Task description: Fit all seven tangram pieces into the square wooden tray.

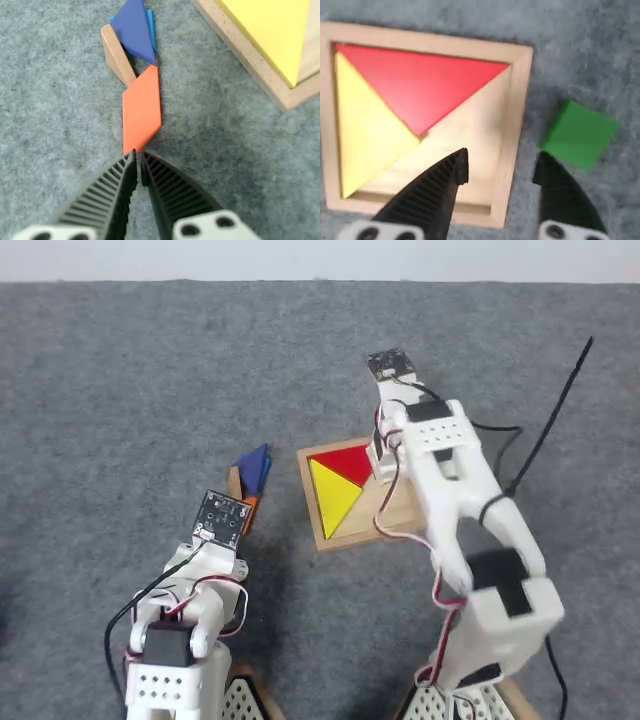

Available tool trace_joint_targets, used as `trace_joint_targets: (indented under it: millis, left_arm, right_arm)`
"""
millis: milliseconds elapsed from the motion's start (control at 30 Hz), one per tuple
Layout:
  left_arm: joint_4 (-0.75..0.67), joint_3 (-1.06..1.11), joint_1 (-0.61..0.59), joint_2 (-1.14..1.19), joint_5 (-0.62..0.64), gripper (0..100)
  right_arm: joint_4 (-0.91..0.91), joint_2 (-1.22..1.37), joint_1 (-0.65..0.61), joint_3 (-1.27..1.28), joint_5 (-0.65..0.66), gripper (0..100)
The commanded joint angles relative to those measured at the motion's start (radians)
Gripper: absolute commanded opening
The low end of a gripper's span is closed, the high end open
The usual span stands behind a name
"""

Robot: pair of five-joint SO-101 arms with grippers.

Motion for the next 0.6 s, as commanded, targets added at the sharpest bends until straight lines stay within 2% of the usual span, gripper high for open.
trace_joint_targets:
  millis: [0, 233, 333, 433, 567]
  left_arm:
    - [0.003, -0.012, -0.003, -0.017, 0.008, 2]
    - [0.003, -0.012, 0.002, -0.017, 0.012, 2]
    - [0.003, -0.012, 0.052, -0.017, 0.012, 2]
    - [0.003, -0.012, 0.127, -0.017, 0.011, 2]
    - [0.003, -0.012, 0.229, -0.017, 0.009, 2]
  right_arm:
    - [-0.018, -0.185, -0.01, 0.057, 0.002, 25.3]
    - [-0.151, -0.547, -0.002, 0.397, -0.04, 25.2]
    - [-0.165, -0.667, 0.028, 0.537, -0.04, 24.3]
    - [-0.168, -0.762, 0.116, 0.629, -0.038, 15.4]
    - [-0.173, -0.832, 0.315, 0.683, 0.015, 5.6]
